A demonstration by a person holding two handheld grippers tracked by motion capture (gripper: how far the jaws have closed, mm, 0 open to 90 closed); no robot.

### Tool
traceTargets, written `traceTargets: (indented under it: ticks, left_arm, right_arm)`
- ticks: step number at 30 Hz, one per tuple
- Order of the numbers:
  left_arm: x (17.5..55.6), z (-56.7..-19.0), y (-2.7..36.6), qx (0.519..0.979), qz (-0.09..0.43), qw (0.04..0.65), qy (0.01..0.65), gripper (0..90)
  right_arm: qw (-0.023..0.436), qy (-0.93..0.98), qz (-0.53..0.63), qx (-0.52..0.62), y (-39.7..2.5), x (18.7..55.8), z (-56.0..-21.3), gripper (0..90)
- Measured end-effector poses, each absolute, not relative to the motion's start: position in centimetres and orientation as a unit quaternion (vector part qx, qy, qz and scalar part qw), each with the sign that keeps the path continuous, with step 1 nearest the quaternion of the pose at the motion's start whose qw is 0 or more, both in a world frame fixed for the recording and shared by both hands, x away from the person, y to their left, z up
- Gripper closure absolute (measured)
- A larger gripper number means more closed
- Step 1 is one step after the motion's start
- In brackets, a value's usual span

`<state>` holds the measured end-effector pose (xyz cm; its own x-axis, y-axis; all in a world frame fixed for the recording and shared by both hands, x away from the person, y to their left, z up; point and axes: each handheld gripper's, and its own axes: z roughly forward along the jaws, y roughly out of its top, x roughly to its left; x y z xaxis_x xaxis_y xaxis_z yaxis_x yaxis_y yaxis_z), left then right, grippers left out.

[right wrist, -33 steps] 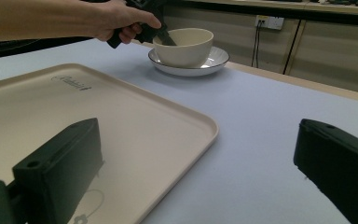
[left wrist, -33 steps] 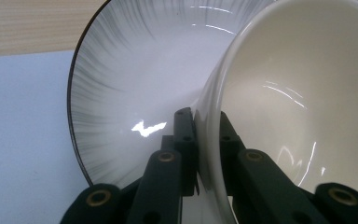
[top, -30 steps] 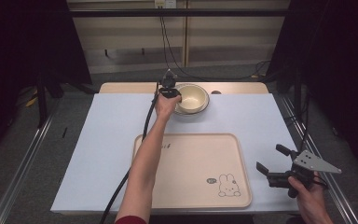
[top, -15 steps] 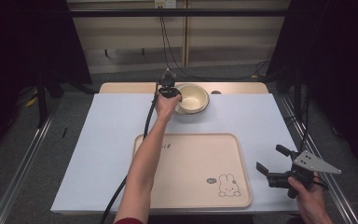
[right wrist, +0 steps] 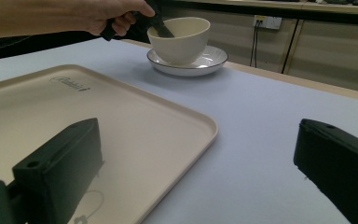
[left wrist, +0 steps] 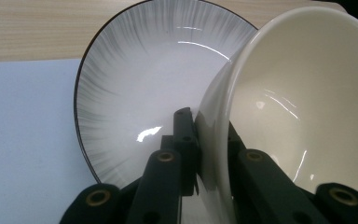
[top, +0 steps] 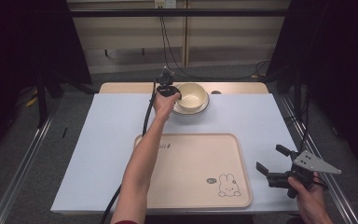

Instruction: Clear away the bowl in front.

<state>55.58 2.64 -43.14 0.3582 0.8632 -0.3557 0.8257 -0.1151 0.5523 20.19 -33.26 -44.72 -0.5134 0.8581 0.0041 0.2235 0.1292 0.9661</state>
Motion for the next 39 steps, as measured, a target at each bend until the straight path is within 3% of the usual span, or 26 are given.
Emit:
traceTargets:
  ticks: [39]
  left_arm:
    - [50.7,-39.6,1.9,0.799,0.015,0.379,0.467,83.6]
  right_arm:
    - [0.305,0.687,0.538,0.381,-33.0,20.2,-44.7,0.1]
